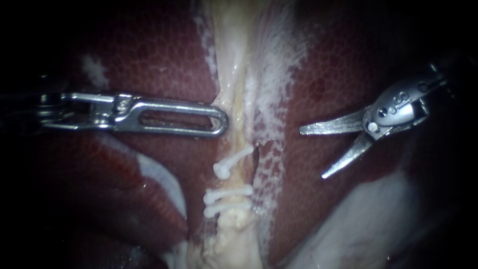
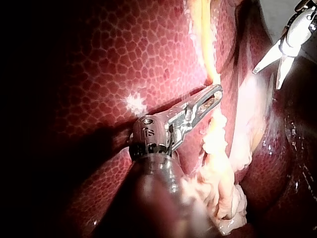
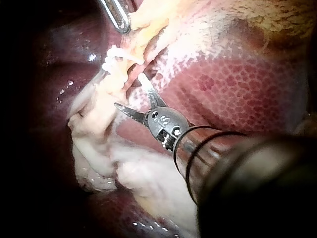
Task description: Go to the cutting position left tube
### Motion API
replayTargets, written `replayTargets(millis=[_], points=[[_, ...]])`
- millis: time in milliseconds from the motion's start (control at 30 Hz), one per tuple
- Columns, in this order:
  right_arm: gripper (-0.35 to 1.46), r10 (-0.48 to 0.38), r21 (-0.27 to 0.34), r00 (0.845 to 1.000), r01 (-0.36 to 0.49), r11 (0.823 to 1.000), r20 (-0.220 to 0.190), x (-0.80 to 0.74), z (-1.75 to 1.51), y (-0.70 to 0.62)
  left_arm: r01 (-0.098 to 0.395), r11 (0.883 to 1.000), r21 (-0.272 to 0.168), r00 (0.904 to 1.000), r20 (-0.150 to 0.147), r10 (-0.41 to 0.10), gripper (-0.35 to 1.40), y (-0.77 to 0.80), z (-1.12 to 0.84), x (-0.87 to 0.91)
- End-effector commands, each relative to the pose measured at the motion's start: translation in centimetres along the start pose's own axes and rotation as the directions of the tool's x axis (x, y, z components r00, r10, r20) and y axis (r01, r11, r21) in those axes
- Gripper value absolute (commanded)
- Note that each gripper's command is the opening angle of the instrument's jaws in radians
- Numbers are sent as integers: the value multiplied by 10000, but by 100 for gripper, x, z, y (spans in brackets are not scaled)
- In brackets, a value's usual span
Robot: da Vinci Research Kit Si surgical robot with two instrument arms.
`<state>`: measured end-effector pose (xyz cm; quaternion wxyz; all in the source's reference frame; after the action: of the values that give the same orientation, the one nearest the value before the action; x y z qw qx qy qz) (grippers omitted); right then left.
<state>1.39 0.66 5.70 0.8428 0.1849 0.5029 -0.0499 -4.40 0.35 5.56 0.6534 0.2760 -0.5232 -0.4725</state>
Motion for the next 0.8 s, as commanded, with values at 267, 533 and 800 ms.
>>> replayTargets(millis=[267,533,800], points=[[142,16,-7,10000,-16,10000,3,2,1,1,-2,10000,2,10000,-1,2,-35,0,0,0],[143,375,-84,9993,-375,9993,-29,-4,15,-2,3,10000,10,10000,-6,-3,-35,-2,-3,0],[143,1220,371,9925,-1219,9919,-13,-17,37,-7,46,10000,40,10000,-24,-46,-35,-9,-10,-7]])
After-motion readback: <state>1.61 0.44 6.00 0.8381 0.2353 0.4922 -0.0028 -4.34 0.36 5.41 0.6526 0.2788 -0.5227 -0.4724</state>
